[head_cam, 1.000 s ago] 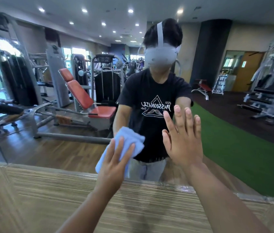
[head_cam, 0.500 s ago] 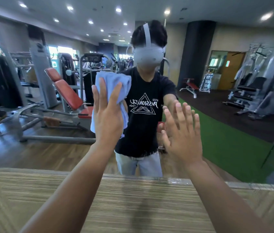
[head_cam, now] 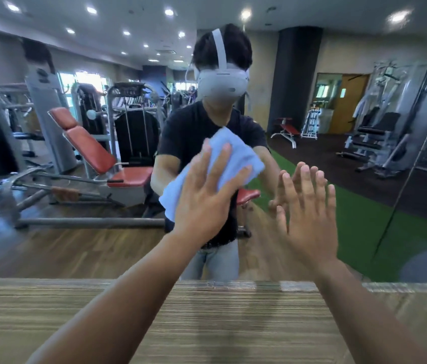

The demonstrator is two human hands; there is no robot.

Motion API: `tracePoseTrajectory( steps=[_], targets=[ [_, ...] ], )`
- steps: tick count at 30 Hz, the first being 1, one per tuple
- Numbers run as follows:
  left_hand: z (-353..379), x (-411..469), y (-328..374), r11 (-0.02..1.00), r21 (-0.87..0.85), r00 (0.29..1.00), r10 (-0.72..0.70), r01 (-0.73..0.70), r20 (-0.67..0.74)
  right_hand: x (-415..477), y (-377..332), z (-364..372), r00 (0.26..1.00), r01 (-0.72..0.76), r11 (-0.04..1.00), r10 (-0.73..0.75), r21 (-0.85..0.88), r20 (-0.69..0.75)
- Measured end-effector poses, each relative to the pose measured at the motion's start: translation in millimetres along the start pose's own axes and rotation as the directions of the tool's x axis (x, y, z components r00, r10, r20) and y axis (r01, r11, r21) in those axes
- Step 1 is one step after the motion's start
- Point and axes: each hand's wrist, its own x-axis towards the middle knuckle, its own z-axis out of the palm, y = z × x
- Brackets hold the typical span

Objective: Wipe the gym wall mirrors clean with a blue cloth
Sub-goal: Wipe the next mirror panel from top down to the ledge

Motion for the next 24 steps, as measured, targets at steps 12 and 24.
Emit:
tracePoseTrajectory(
  steps=[12, 24],
  targets=[
    [-25, -80, -58, 0.748, 0.031, 0.659, 0.564, -0.663, 0.498, -1, 11, 27, 0.998, 0.052, 0.997, -0.049, 0.059, -0.042],
    [11, -47, -8, 0.963, 0.109, 0.958, 0.226, -0.247, 0.176, -2, 14, 31, 0.997, 0.061, 0.993, -0.056, 0.105, -0.054]
  ],
)
